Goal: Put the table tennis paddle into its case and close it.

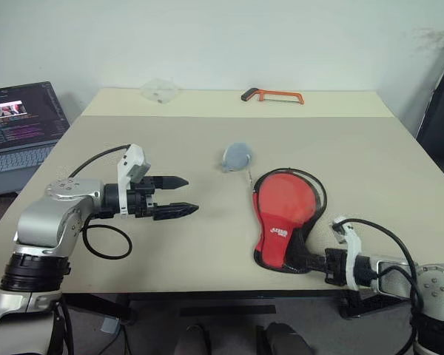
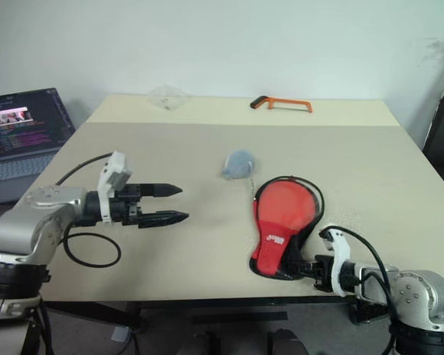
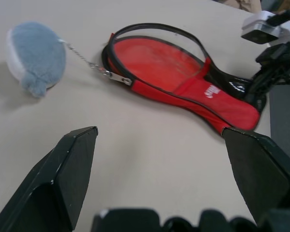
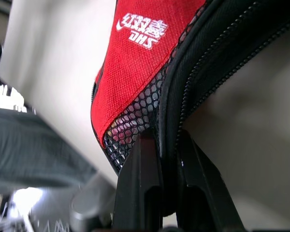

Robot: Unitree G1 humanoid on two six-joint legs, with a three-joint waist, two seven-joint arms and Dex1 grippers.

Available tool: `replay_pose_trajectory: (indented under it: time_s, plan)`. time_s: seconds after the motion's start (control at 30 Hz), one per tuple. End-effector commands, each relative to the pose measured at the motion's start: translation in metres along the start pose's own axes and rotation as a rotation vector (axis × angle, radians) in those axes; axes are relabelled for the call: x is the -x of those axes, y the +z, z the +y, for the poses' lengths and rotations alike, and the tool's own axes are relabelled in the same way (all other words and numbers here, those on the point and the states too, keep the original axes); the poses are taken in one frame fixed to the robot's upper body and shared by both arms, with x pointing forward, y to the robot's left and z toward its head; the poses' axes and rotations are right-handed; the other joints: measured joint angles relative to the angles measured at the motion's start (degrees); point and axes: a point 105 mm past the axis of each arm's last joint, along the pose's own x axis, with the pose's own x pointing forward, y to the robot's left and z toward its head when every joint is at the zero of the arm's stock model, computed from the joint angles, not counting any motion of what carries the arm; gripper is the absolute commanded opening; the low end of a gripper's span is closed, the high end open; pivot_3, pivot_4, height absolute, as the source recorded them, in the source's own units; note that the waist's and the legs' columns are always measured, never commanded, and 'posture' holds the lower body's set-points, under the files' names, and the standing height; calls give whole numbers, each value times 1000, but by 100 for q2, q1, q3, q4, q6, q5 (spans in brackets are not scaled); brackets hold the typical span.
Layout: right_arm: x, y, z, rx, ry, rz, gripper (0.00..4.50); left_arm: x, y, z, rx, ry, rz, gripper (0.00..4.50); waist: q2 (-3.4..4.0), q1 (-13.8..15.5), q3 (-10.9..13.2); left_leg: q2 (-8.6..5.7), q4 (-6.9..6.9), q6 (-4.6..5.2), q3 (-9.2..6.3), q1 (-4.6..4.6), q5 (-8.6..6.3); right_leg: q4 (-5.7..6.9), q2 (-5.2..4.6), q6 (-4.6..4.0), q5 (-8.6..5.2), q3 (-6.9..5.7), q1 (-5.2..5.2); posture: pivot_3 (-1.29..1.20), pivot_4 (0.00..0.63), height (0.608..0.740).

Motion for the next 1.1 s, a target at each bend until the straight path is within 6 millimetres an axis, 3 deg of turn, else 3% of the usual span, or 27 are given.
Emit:
replay_pose_trajectory:
  time_s: [0.03,0.23,0.3,0.43,0.63,0.67,0.87,1.0,1.1]
  plan:
    - [4,-13,19,57,94,81,69,3,12,1,-57,2,-12,4500,-1,2,-1,0,0,0,0,0,0,0,0,0,0,0,0,0,150,740]
    - [7,-18,22,128,117,127,69,4,12,2,-58,2,-8,4500,-1,0,-1,0,3,0,-1,0,0,0,1,2,0,0,1,0,150,740]
    - [3,-14,14,135,74,117,69,4,12,2,-59,5,-5,4500,-2,0,-1,0,3,0,-2,1,0,0,1,2,0,0,1,0,150,740]
    - [1,7,7,177,32,47,69,3,11,2,-60,8,-3,4500,-3,-2,-1,0,5,0,-1,1,0,0,1,4,1,1,1,0,150,740]
    - [13,40,6,256,10,-48,69,2,11,2,-60,10,-5,4500,-3,0,-1,-2,19,1,2,0,2,1,-1,20,11,7,4,0,150,740]
    - [14,43,5,260,7,-52,656,2,11,2,-61,10,-5,4500,-3,-1,-1,-2,22,2,2,0,2,0,-1,21,12,8,5,0,150,740]
    - [14,31,-4,269,-36,14,2568,0,12,3,-69,6,-8,4500,-3,19,-1,-1,22,2,1,-1,2,0,-1,17,9,5,6,0,150,740]
    - [20,22,-13,321,-84,64,2568,-1,13,3,-73,4,-9,4500,-3,36,-1,-2,19,2,2,-2,2,-2,-1,16,8,6,5,0,150,740]
    - [33,35,-23,334,-126,21,2568,-1,13,3,-76,2,-10,4500,-3,37,-1,-1,23,2,3,-1,2,-1,-1,20,11,7,5,0,150,740]
